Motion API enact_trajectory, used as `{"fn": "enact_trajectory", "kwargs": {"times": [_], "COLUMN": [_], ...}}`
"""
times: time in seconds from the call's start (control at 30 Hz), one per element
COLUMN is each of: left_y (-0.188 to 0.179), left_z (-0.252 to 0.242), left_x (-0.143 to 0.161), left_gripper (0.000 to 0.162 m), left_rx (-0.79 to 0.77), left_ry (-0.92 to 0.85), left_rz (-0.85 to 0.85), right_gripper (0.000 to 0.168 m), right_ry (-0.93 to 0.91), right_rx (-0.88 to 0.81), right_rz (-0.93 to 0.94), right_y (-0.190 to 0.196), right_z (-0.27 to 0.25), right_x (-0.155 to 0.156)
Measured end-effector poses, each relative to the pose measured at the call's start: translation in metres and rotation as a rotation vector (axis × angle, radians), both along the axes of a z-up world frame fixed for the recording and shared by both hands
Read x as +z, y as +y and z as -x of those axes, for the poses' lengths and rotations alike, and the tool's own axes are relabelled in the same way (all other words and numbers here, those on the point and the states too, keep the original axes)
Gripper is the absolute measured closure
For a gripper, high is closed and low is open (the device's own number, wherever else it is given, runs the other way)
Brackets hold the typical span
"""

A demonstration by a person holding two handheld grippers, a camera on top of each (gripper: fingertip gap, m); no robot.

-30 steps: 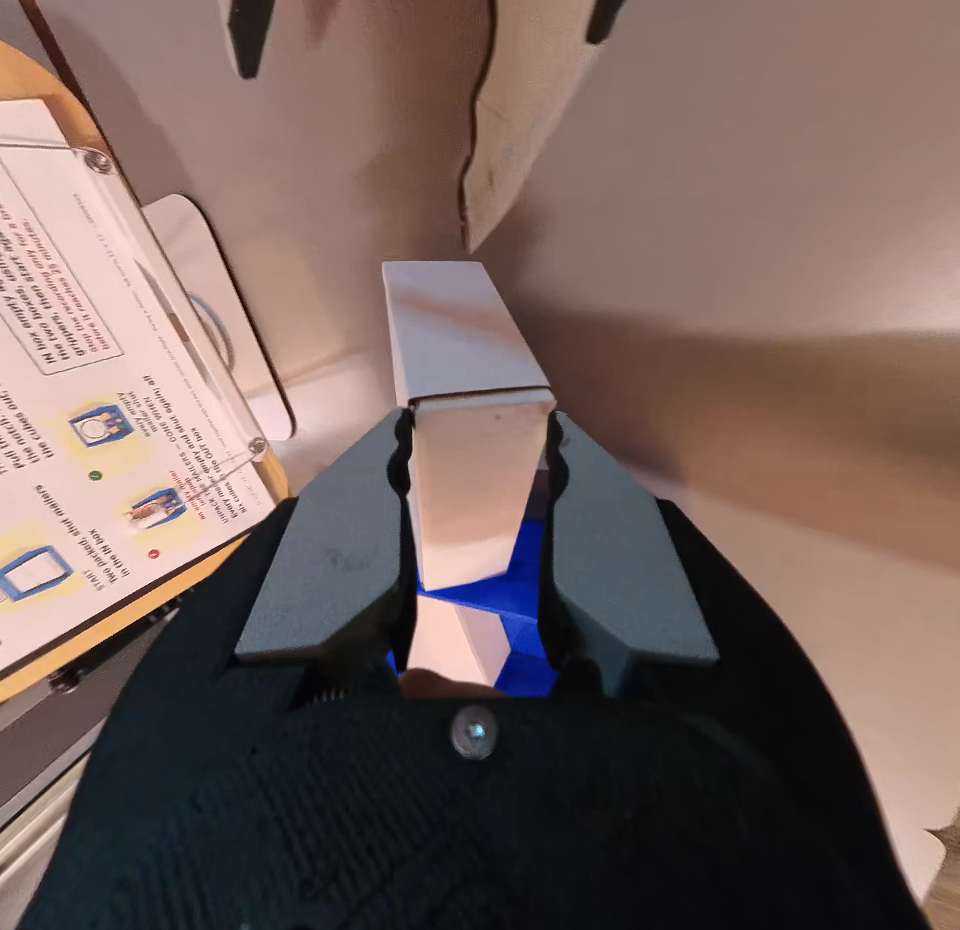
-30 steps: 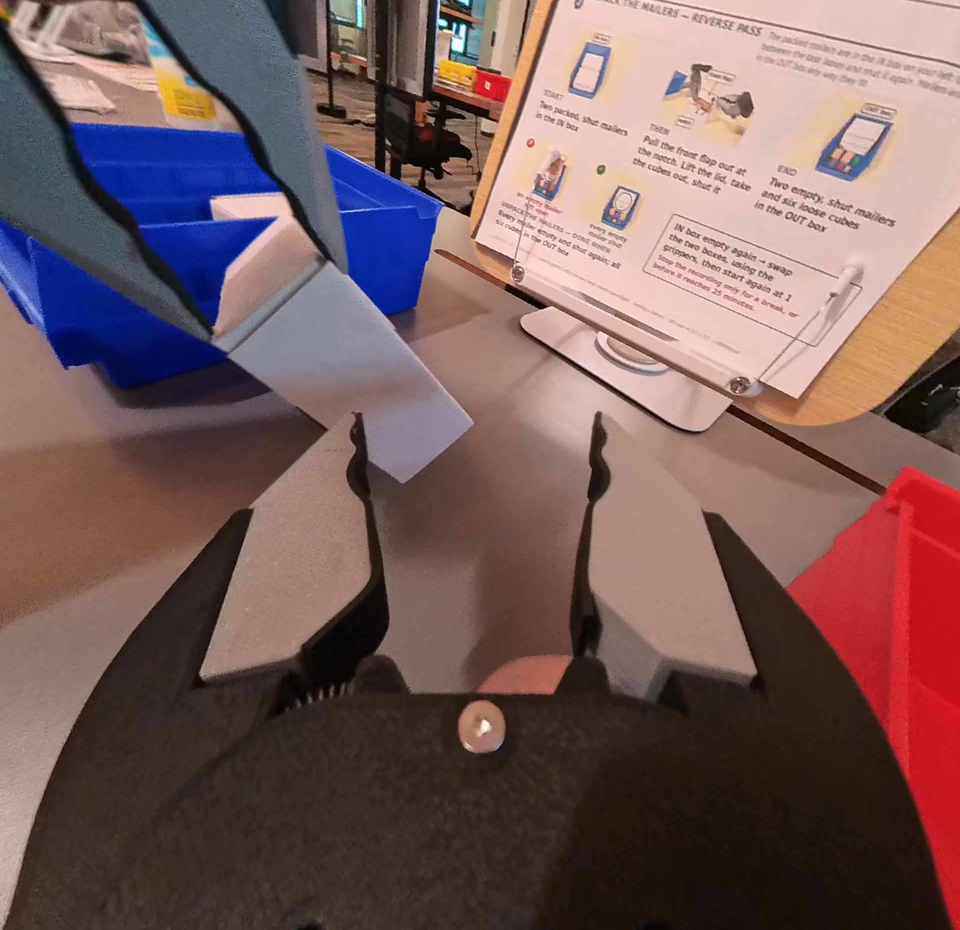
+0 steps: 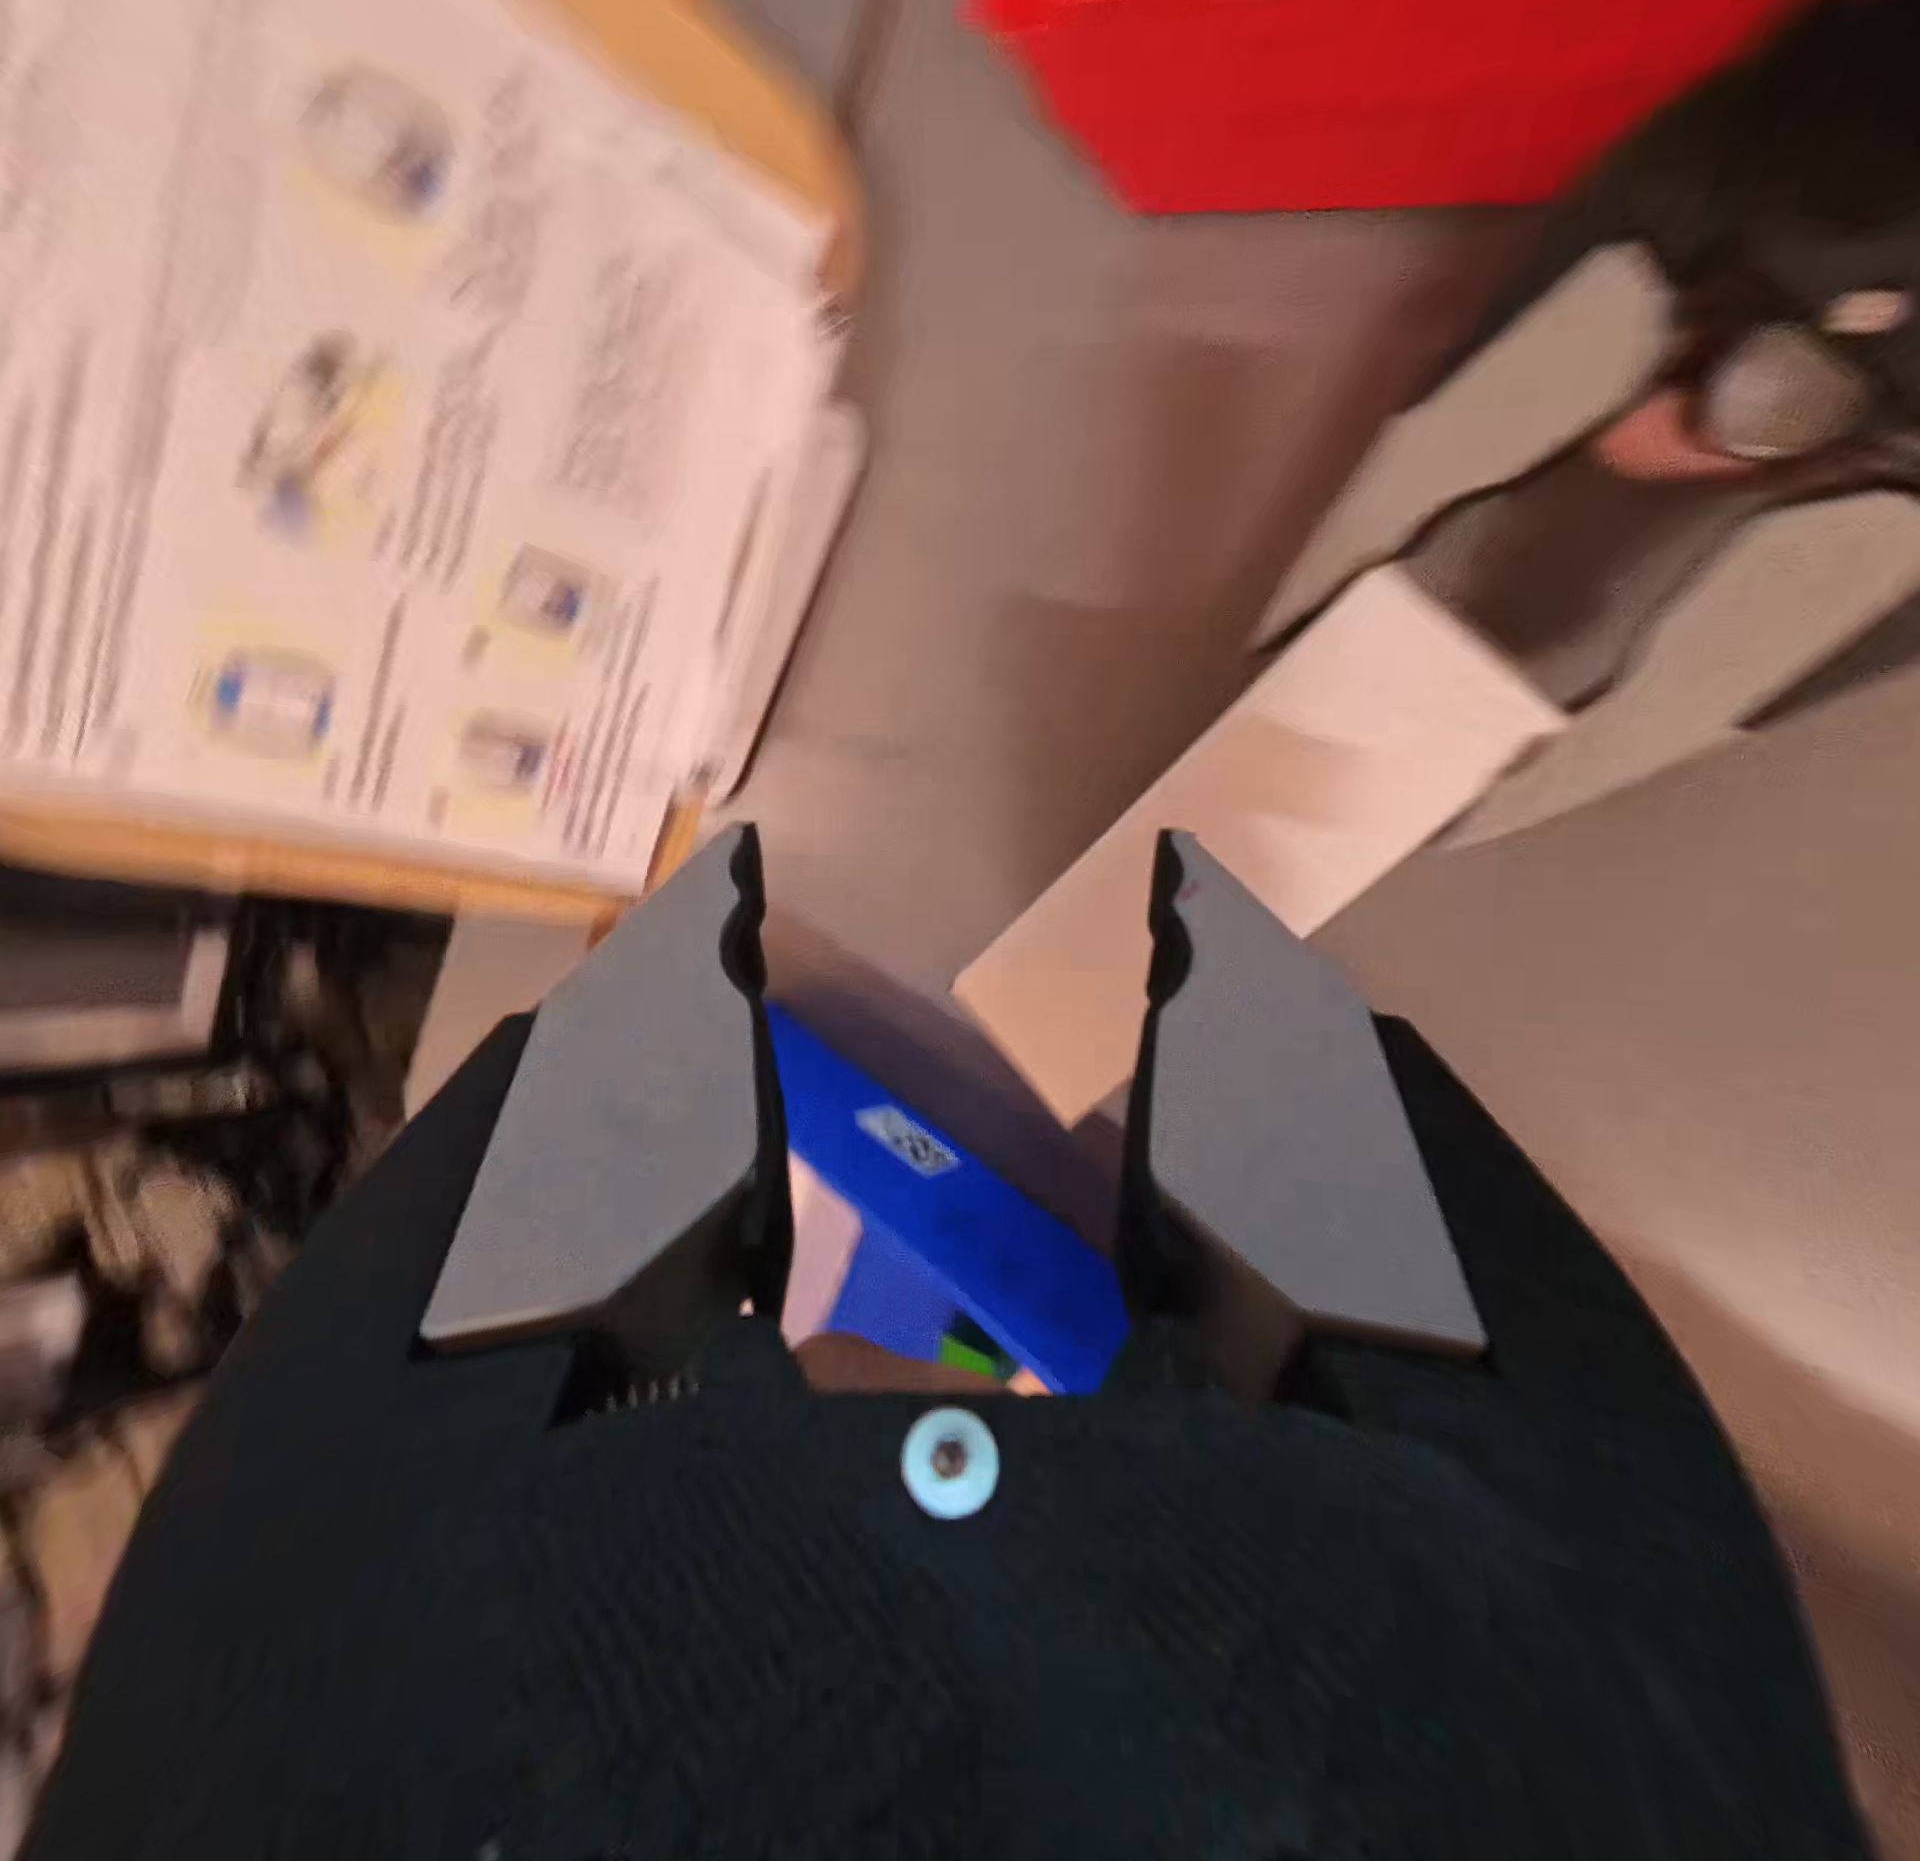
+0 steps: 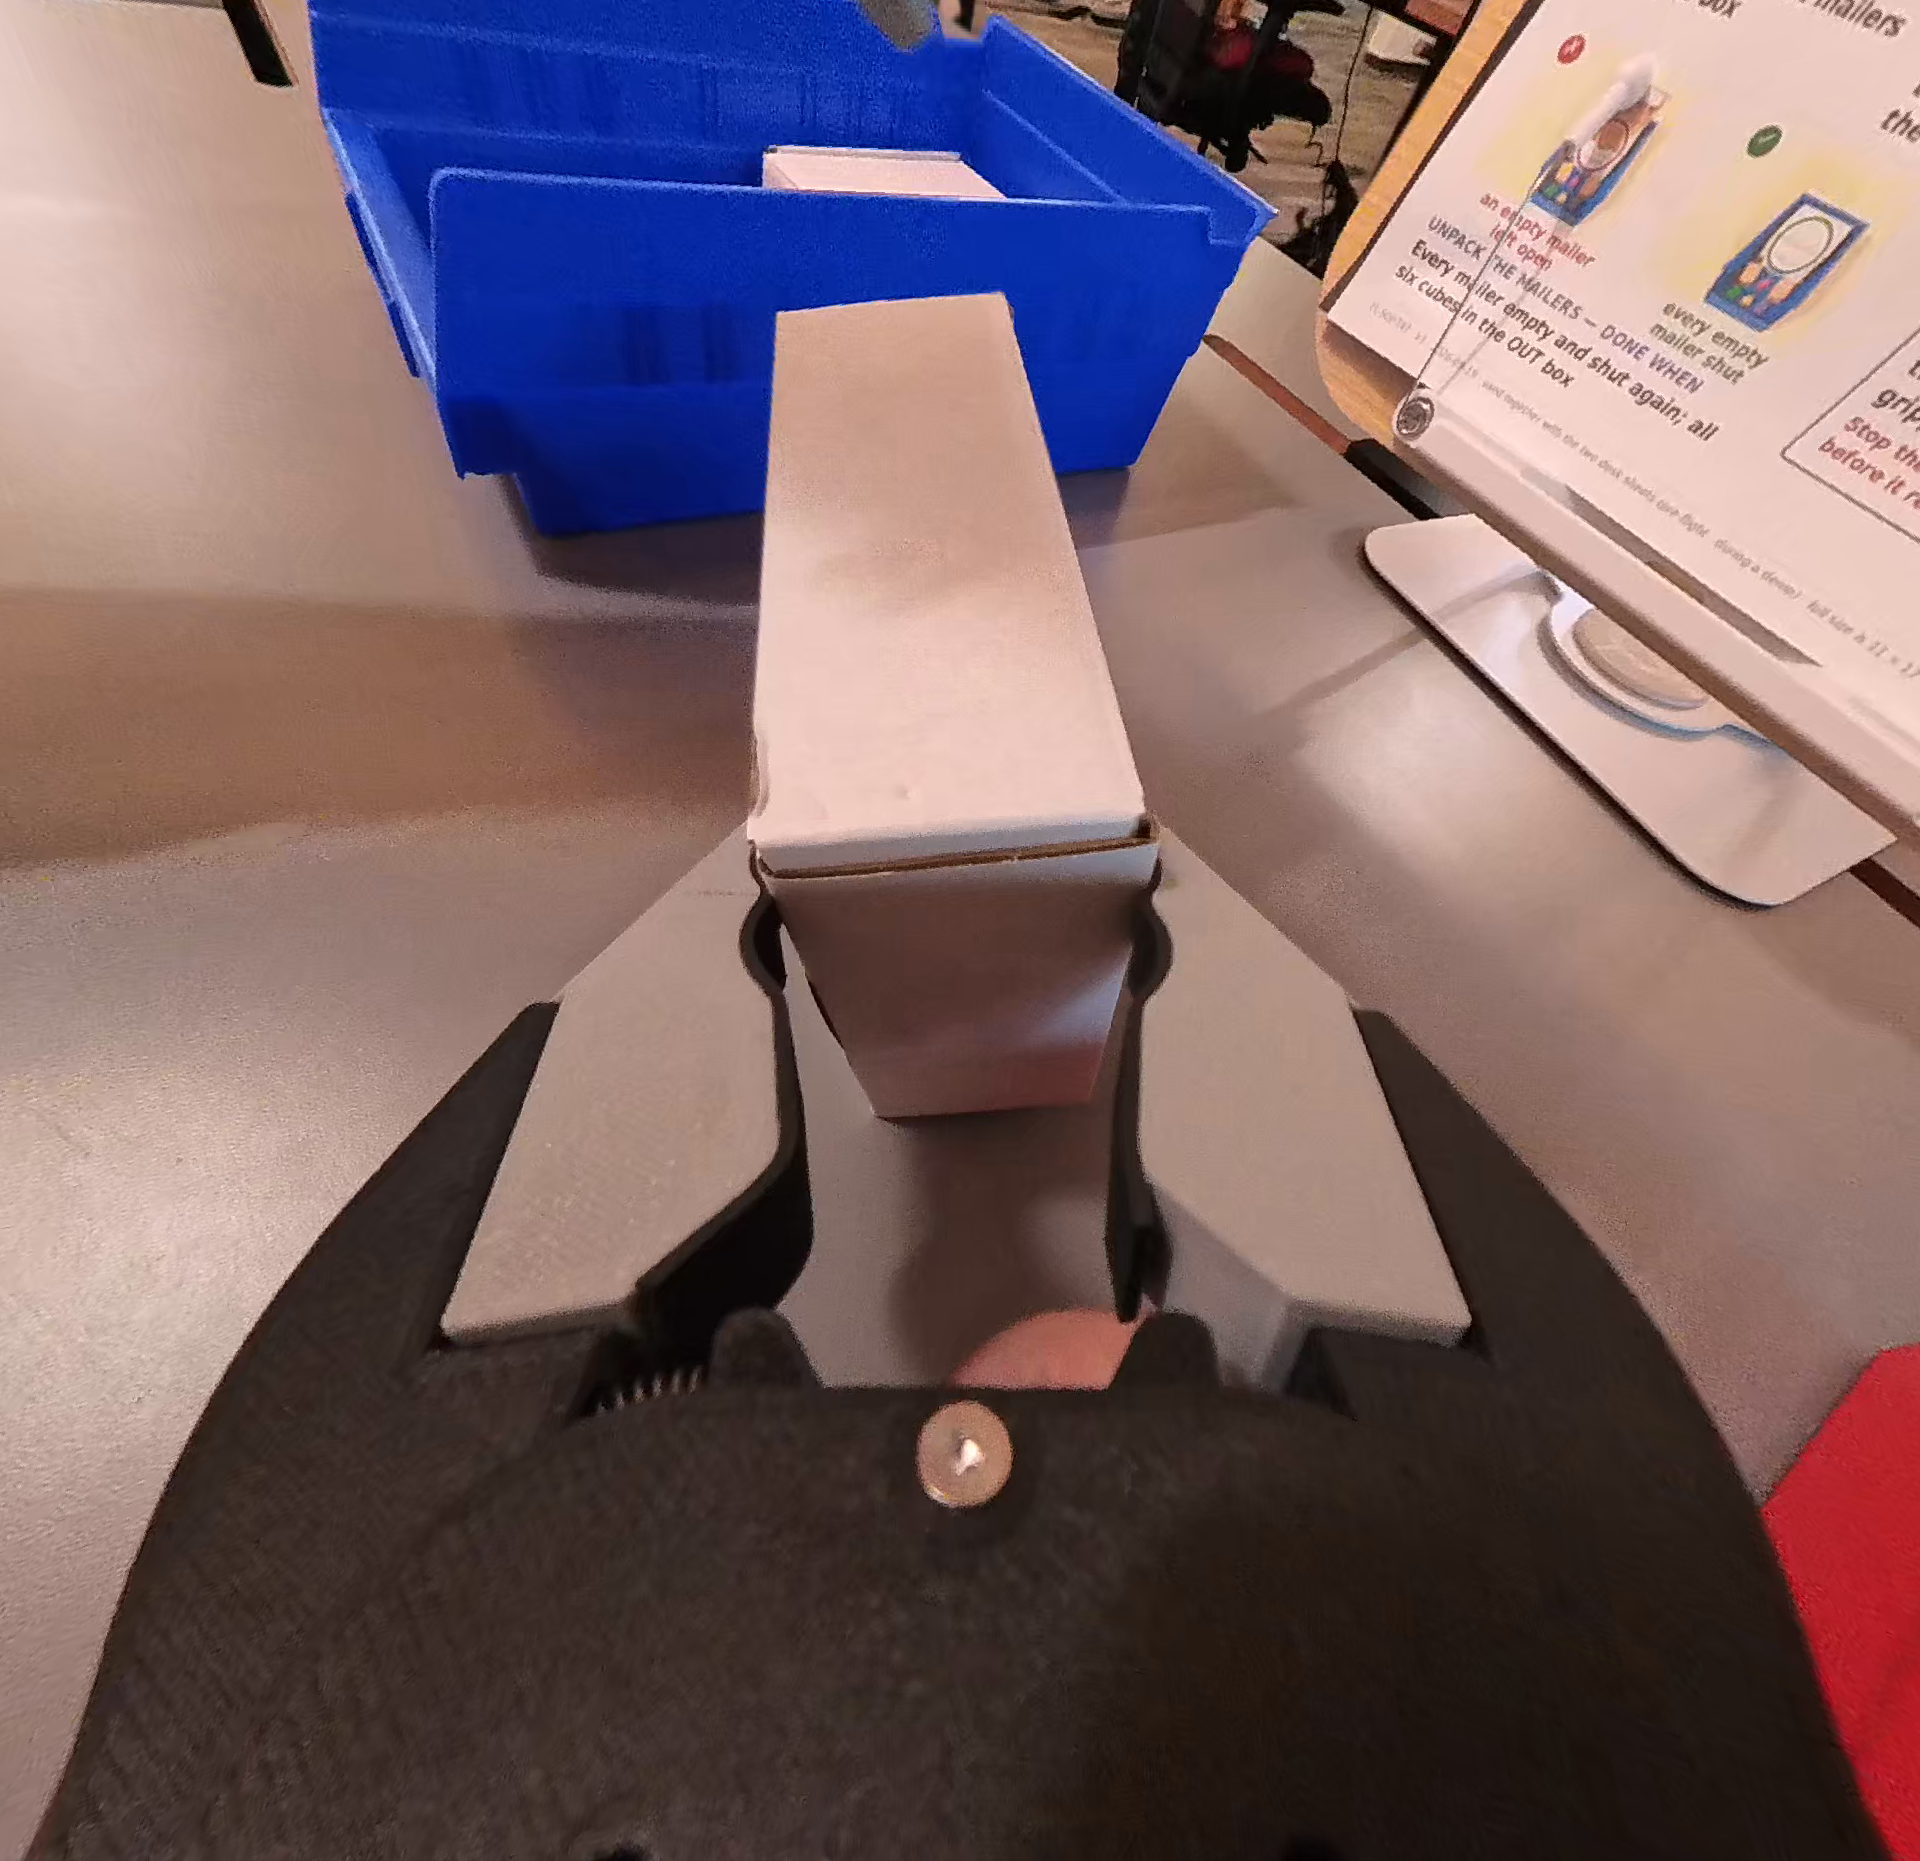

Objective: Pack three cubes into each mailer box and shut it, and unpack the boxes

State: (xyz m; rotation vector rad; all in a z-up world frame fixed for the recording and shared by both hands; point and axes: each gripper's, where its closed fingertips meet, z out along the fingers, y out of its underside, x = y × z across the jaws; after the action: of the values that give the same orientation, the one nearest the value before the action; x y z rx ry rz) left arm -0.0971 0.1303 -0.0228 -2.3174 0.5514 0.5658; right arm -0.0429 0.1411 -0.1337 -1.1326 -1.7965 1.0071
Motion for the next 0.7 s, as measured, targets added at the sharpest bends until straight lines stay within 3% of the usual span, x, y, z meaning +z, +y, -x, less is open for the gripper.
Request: {"fn": "enact_trajectory", "kwargs": {"times": [0.13,0.2,0.27,0.33,0.37,0.43,0.7], "left_y": [-0.065,-0.09,-0.107,-0.117,-0.113,-0.118,-0.127], "left_z": [0.053,0.068,0.077,0.084,0.08,0.085,0.092], "left_x": [-0.035,-0.065,-0.094,-0.113,-0.117,-0.115,-0.113], "left_gripper": [0.092,0.094,0.104,0.135,0.149,0.159,0.16], "left_rx": [0.466,0.605,0.685,0.726,0.706,0.757,0.861], "left_ry": [-0.162,-0.229,-0.248,-0.207,-0.225,-0.225,-0.319], "left_rz": [-0.164,-0.212,-0.22,-0.213,-0.243,-0.312,-0.461], "right_gripper": [0.104,0.105,0.105,0.105,0.105,0.105,0.105], "right_ry": [-0.023,-0.023,-0.02,-0.02,-0.022,-0.027,-0.059], "right_rx": [-0.035,-0.039,-0.04,-0.044,-0.048,-0.049,0.039], "right_rz": [0.02,0.02,0.024,0.035,0.039,0.045,0.065], "right_y": [0.008,0.009,0.009,0.01,0.011,0.012,0.014], "right_z": [0.001,0.001,0.001,0.001,0.002,0.001,-0.013], "right_x": [-0.002,-0.003,-0.003,-0.003,-0.003,-0.004,-0.005]}}
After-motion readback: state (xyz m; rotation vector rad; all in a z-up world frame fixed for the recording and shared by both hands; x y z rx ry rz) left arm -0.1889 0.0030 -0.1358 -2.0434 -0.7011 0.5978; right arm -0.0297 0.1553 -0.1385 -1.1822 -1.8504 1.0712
